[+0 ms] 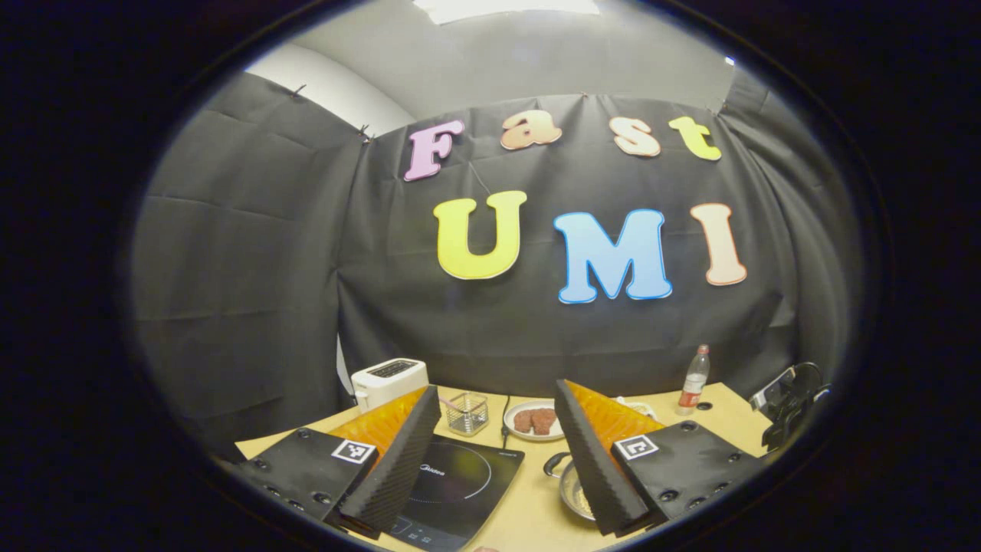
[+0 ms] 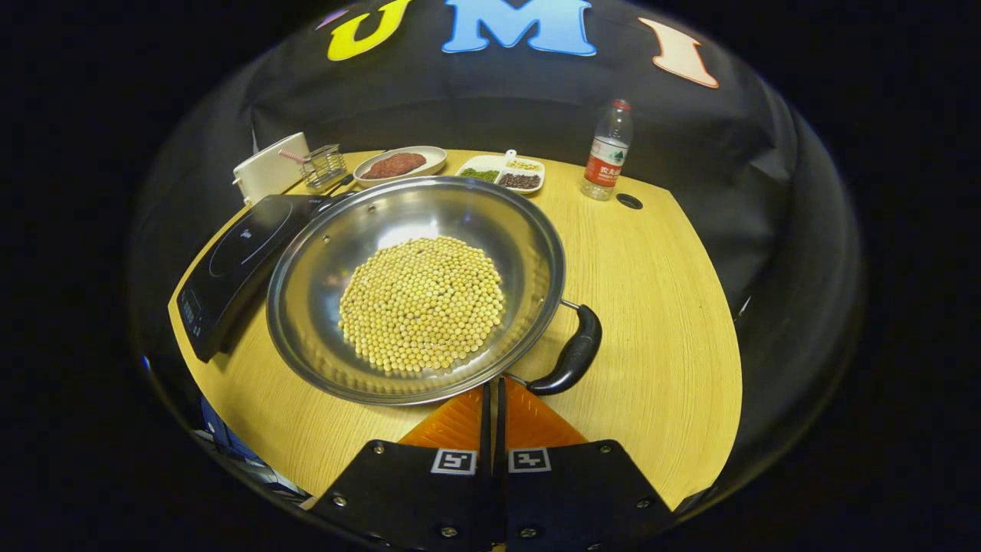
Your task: First push the handle of the pot to place it horizontally, then grasp the pot with both hands and set it on the induction cooktop.
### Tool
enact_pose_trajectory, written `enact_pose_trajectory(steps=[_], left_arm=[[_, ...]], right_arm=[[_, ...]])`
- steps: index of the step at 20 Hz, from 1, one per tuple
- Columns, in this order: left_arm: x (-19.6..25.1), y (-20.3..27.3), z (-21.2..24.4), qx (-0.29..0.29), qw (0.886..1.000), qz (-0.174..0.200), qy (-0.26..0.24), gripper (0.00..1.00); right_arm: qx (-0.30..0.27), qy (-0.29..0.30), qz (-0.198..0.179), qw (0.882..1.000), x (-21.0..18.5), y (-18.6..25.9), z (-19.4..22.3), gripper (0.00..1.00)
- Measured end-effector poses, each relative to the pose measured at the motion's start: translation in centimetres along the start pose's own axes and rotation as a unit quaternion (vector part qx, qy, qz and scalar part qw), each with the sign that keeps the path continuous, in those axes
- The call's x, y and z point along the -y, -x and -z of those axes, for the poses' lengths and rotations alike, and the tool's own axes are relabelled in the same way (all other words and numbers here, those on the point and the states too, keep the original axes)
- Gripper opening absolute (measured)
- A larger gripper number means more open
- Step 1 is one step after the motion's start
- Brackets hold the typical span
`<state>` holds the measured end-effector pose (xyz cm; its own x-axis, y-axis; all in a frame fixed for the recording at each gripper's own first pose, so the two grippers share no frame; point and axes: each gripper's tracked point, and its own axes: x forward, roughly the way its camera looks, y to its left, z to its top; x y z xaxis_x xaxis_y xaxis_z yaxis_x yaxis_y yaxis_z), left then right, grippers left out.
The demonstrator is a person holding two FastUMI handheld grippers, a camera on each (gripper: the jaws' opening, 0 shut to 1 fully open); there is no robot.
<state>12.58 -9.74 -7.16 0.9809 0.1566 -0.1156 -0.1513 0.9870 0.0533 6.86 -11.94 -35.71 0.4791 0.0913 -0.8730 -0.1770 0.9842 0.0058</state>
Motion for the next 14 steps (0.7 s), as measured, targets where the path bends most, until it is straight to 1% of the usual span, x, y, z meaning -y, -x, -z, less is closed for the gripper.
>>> enact_pose_trajectory(steps=[1, 2, 3, 5, 7, 8, 9, 10, 11, 13, 14], left_arm=[[0.4, 0.1, 0.0, -0.001, 1.0, 0.0, -0.003, 1.0], [0.8, 0.2, 0.2, -0.002, 1.0, 0.002, -0.007, 0.94], [1.2, 0.4, 0.3, -0.005, 1.0, 0.003, -0.012, 1.0], [2.1, 0.8, 0.5, -0.01, 1.0, 0.008, -0.021, 0.94], [2.5, 1.0, 0.7, -0.01, 0.999, 0.012, -0.029, 1.0], [2.8, 1.0, 1.1, -0.013, 0.999, 0.015, -0.029, 0.97], [3.0, 0.8, 1.4, -0.017, 0.999, 0.019, -0.024, 0.94], [3.3, 0.5, 2.0, -0.023, 0.999, 0.023, -0.017, 0.93], [3.6, 0.0, 2.6, -0.029, 0.999, 0.029, -0.01, 0.94], [3.9, -1.2, 4.1, -0.042, 0.998, 0.041, 0.001, 1.0], [4.1, -2.0, 4.8, -0.048, 0.998, 0.049, 0.003, 0.99]], right_arm=[[0.005, -0.009, 0.0, 1.0, 0.5, -0.3, -0.5, 0.01], [0.01, -0.018, 0.0, 1.0, 0.8, -0.6, -0.9, 0.01], [0.014, -0.027, 0.0, 1.0, 1.2, -0.9, -1.3, 0.01], [0.025, -0.047, -0.003, 0.999, 1.6, -1.1, -2.1, 0.01], [0.043, -0.064, -0.003, 0.997, 2.0, -1.2, -3.1, 0.01], [0.047, -0.066, -0.003, 0.997, 2.1, -1.2, -3.3, 0.01], [0.048, -0.064, -0.004, 0.997, 2.1, -1.1, -3.4, 0.01], [0.053, -0.062, -0.003, 0.997, 2.2, -1.0, -3.6, 0.01], [0.061, -0.06, 0.002, 0.996, 2.5, -0.8, -4.0, 0.01], [0.079, -0.065, 0.011, 0.995, 2.9, -0.4, -4.7, 0.01], [0.09, -0.071, 0.017, 0.993, 3.0, 0.0, -5.0, 0.01]])
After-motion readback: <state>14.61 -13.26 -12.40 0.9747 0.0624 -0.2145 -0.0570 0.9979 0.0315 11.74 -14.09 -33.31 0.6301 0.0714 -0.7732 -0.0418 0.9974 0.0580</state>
